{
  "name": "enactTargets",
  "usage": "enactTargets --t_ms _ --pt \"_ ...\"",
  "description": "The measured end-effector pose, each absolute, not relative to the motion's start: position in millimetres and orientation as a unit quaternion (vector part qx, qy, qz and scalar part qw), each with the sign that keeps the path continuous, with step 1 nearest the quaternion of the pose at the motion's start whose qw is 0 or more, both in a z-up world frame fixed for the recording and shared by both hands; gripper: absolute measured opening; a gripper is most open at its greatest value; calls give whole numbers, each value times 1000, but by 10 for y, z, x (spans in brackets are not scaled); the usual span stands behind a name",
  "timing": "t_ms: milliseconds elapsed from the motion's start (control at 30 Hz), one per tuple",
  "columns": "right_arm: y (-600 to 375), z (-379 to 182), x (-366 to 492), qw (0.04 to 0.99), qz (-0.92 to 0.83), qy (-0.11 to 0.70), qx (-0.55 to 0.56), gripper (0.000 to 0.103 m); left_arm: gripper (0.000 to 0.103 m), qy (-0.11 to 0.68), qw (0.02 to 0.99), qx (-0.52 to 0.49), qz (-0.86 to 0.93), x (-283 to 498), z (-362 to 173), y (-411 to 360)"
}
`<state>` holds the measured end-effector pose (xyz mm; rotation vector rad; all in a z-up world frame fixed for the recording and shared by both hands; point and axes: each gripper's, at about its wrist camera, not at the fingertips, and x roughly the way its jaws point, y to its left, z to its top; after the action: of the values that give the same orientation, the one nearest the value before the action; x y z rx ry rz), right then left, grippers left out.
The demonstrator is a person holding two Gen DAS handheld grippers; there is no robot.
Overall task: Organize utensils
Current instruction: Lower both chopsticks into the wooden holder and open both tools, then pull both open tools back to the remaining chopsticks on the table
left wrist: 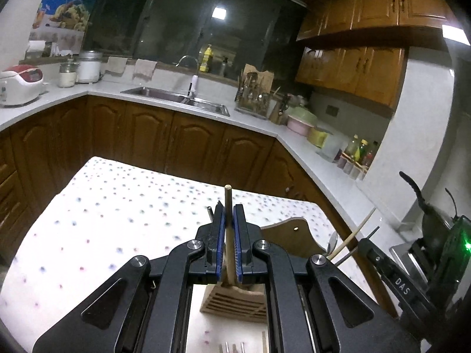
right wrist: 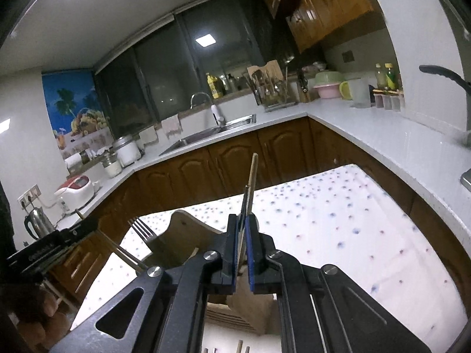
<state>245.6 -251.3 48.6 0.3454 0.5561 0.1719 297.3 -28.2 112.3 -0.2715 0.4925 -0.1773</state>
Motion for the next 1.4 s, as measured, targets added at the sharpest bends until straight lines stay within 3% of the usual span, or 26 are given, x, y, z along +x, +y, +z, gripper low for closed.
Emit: enactTargets --t_ms 333,400,500,533,600,667,767,867,1400 --pt "-2513 510 2491 940 84 282 176 5 5 251 953 -140 -95 3011 1141 -257" --pt "-2523 510 2499 938 88 284 180 10 5 254 951 -145 -101 3008 1150 -250" --pt "-2562 529 2476 936 92 279 191 11 14 252 950 -149 -110 2950 1198 -234" --pt "-2579 544 2458 936 93 276 195 14 23 248 950 -153 -113 2905 1233 -225" --pt "-2612 584 2413 937 93 269 202 31 38 237 952 -156 -112 2805 1306 -202" --pt "-2673 659 2325 939 97 251 214 66 60 225 955 -159 -111 2701 1372 -175" --pt "-2729 759 2184 944 98 226 219 83 76 210 959 -160 -104 2514 1449 -120" --pt "-2770 815 2029 947 101 212 220 95 85 203 962 -158 -95 2321 1453 -52" --pt "-2817 518 1203 934 102 257 227 96 87 286 942 -162 -59 1650 738 226"
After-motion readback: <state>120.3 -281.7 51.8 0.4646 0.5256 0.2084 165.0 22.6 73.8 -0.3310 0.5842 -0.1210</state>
